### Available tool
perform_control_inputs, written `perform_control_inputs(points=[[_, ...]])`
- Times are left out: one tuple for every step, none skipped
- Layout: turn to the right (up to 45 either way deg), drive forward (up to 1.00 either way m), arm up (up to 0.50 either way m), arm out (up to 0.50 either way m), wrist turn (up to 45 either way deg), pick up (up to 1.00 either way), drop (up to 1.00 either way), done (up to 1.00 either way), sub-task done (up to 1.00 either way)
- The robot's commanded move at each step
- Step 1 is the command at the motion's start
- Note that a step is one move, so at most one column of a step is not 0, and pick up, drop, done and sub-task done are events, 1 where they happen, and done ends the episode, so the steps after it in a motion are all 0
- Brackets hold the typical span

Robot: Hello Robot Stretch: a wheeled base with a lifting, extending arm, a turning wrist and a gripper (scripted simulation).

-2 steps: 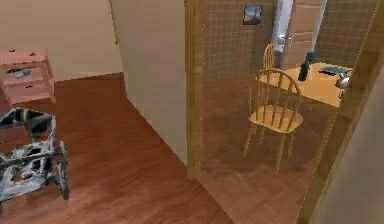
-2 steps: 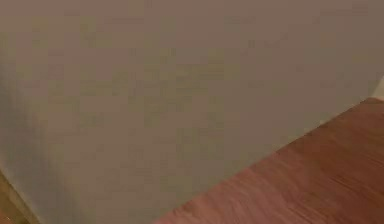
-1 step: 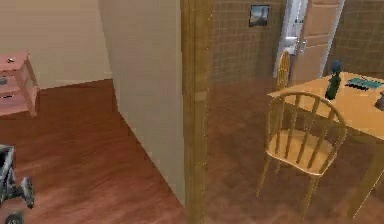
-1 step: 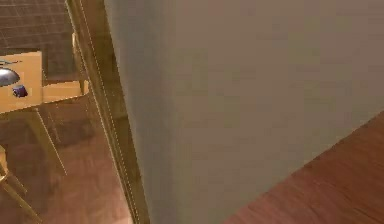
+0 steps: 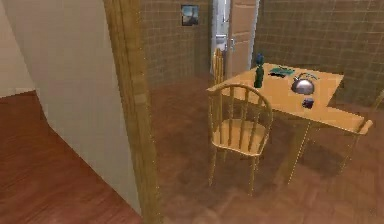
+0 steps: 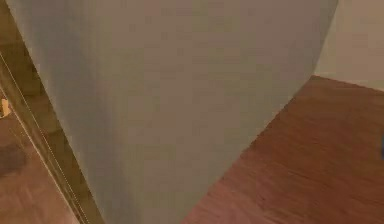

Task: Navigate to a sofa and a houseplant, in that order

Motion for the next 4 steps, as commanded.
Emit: perform_control_inputs(points=[[0.0, 0.4, 0.0, 0.0, 0.0, 0.0, 0.0, 0.0, 0.0], [39.0, 0.0, 0.0, 0.0, 0.0, 0.0, 0.0, 0.0, 0.0], [0.0, 0.1, 0.0, 0.0, 0.0, 0.0, 0.0, 0.0, 0.0], [24.0, 0.0, 0.0, 0.0, 0.0, 0.0, 0.0, 0.0, 0.0]])
